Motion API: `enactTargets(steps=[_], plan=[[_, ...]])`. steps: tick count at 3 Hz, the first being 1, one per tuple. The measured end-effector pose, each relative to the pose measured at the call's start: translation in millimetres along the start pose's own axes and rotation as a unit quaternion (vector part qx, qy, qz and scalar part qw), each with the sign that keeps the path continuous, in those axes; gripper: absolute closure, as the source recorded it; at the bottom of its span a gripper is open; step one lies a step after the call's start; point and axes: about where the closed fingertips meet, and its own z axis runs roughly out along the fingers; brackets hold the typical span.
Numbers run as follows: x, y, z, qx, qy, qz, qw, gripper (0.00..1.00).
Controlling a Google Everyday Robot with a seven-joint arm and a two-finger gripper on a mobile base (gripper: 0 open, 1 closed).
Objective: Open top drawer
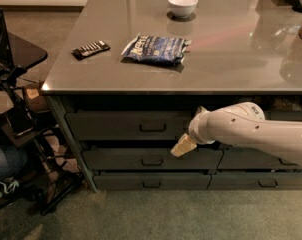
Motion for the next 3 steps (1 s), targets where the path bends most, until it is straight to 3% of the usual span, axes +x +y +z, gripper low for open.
enactTargets(steps=[2,3], plan=[[-6.7,-8.3,8.2,0.005,0.000,-0.003,1.0000,0.00],[-31.1,-29.5,32.1,0.016,-0.004,-0.039,0.9991,0.00]])
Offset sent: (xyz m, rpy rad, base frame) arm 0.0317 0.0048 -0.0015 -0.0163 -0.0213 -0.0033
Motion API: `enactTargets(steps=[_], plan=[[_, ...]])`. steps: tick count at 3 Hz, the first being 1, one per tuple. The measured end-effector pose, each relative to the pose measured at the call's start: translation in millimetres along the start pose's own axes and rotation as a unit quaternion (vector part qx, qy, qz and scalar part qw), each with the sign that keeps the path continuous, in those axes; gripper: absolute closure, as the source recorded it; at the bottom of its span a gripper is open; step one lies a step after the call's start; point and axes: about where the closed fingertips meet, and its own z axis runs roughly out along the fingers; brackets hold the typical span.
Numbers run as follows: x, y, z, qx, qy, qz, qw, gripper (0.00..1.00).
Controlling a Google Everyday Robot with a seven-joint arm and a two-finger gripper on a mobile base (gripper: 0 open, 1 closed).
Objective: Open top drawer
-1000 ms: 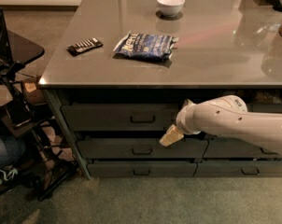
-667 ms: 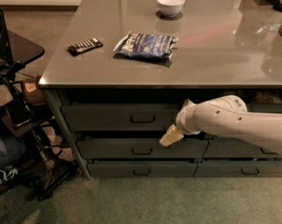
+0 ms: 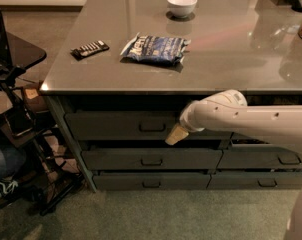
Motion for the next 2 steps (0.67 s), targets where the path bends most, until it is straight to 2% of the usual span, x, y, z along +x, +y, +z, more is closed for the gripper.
enactTargets(steps=[1,2], plan=[[-5.3,-2.9,1.7,0.002,-0.003,-0.003,1.0000,0.00],[-5.3,-2.9,1.7,0.002,-0.003,-0.003,1.0000,0.19]])
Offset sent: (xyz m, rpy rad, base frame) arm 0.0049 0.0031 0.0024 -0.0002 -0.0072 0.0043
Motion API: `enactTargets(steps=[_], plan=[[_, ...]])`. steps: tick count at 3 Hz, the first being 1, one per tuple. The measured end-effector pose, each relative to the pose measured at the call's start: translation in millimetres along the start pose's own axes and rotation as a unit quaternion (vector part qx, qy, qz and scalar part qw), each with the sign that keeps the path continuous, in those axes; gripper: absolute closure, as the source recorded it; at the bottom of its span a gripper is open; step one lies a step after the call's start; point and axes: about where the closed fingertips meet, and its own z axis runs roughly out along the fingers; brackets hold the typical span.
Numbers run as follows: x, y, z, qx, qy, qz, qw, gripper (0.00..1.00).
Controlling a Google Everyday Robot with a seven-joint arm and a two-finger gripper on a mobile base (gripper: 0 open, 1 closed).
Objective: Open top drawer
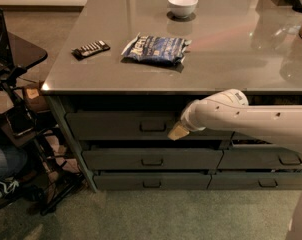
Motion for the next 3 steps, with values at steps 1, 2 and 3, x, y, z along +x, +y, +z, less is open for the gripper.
enactTargets(steps=[1,2,3], plan=[[0.0,0.0,0.0,0.000,0.000,0.000,1.0000,0.42],[0.0,0.0,0.0,0.000,0.000,0.000,1.0000,0.65],[-0.1,-0.1,-0.1,0.000,0.000,0.000,1.0000,0.89]])
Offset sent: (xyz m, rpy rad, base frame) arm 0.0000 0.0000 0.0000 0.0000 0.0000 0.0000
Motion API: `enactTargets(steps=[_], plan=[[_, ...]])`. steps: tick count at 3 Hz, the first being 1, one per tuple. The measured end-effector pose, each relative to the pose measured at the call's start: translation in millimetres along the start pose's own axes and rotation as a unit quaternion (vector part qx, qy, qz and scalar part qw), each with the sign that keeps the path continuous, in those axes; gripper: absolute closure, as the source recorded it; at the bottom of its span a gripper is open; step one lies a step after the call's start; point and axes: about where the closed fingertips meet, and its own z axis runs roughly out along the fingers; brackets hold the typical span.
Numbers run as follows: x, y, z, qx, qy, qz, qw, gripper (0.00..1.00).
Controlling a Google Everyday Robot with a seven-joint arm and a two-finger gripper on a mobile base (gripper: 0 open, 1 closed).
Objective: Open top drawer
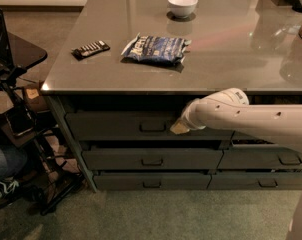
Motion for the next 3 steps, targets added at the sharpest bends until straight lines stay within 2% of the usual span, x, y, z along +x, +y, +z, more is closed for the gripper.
enactTargets(steps=[1,3], plan=[[-2.7,-4.4,-0.7,0.000,0.000,0.000,1.0000,1.00],[-5.5,-7.2,-8.4,0.011,-0.003,-0.002,0.9999,1.00]])
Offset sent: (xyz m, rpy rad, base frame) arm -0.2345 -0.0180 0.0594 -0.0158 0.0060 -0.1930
